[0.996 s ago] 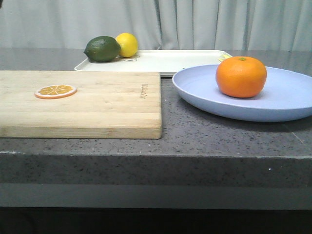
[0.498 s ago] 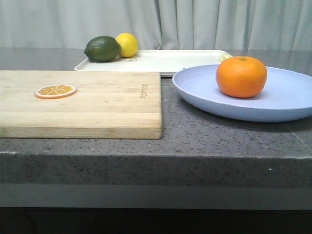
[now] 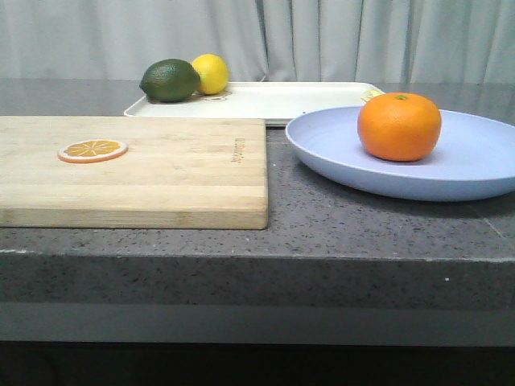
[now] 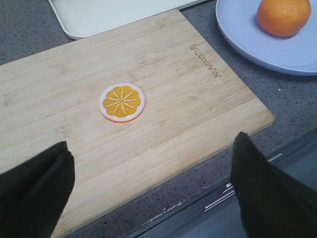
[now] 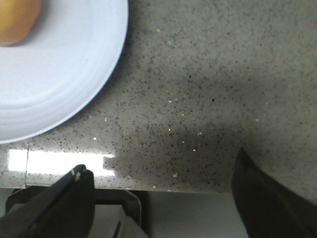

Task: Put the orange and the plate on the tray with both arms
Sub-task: 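Move the right gripper down to the plate rim farthest from the board, then pinch the plate rim with the right gripper and tilt it up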

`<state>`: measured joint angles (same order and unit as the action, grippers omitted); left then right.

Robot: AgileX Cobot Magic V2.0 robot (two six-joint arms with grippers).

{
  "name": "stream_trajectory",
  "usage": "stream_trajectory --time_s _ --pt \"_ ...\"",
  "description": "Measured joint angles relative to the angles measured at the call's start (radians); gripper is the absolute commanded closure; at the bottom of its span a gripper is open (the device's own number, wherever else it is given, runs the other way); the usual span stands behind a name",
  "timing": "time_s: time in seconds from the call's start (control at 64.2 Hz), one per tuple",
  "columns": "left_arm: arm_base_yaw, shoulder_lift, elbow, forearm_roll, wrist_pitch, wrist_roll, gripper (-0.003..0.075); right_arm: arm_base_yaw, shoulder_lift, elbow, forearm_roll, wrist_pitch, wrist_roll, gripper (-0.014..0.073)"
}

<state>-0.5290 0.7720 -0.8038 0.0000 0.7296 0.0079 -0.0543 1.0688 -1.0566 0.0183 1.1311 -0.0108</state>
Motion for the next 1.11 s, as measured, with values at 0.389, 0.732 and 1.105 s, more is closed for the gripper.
stream_trajectory --time_s 0.389,0.732,1.105 --pt "0.000 0.000 0.000 0.000 0.000 0.000 0.0101 -0.296 0.249 0.000 0.542 0.004 -0.291 0.0011" --pt "0.000 0.000 0.000 0.000 0.000 0.000 0.0101 -0.296 0.433 0.000 0.702 -0.040 -0.328 0.0011" --pt "0.000 0.000 0.000 0.000 0.000 0.000 0.0101 -0.261 0.514 0.000 0.768 -0.050 -0.364 0.0011"
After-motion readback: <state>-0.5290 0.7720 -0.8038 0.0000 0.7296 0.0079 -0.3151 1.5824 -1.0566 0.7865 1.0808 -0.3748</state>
